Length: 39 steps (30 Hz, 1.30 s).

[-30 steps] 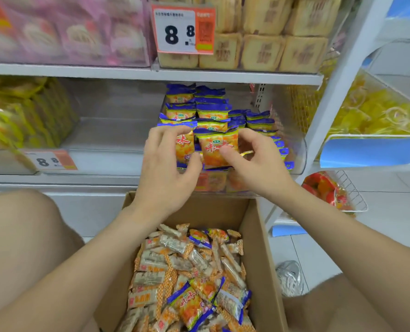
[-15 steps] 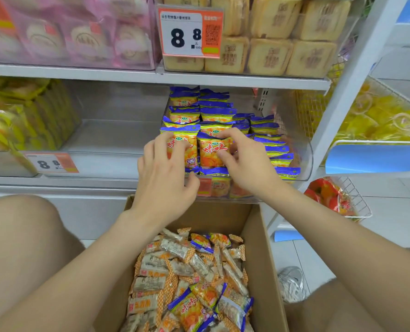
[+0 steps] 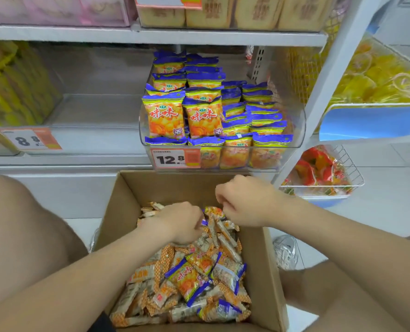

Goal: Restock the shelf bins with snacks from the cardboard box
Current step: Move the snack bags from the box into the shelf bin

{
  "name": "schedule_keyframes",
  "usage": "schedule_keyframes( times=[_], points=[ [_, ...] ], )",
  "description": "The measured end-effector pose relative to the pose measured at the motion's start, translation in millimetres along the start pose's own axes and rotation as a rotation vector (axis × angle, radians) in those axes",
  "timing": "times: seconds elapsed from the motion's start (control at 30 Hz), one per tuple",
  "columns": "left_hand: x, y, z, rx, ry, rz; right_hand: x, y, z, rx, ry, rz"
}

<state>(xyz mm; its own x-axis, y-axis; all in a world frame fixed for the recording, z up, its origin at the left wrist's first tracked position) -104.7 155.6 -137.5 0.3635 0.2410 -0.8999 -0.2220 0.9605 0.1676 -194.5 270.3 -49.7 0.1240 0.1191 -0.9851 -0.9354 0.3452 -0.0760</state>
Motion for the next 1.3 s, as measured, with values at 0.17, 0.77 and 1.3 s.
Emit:
schedule_keyframes(
  times=[0.17, 0.77, 1.3],
  points=[
    [80.8, -12.3, -30.3, -0.018, -0.257, 0.015, 46.9, 14.6, 8.9, -0.058, -0.31, 0.138],
    [92.3, -0.4, -41.1, -0.097, -0.016, 0.197, 38.1, 9.0, -2.6, 0.0, -0.138, 0.085],
    [-138.0, 22.9, 68.3, 0.179, 0.875, 1.218, -77.8, 30.3, 15.5, 0.433, 0.376, -1.16]
  ],
)
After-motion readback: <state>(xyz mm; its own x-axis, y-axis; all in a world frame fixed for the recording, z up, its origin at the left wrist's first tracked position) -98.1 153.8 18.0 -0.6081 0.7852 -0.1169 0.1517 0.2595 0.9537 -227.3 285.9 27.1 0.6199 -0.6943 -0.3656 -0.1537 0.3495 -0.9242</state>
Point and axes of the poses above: each hand's wrist, its own z-axis away from the middle knuckle, its own x-axis out of the palm, y = z × x, the point moved 5 cm from there along -z, towards the middle knuckle, and after that the axes turned 5 degrees about y, right-handed, at the moved point
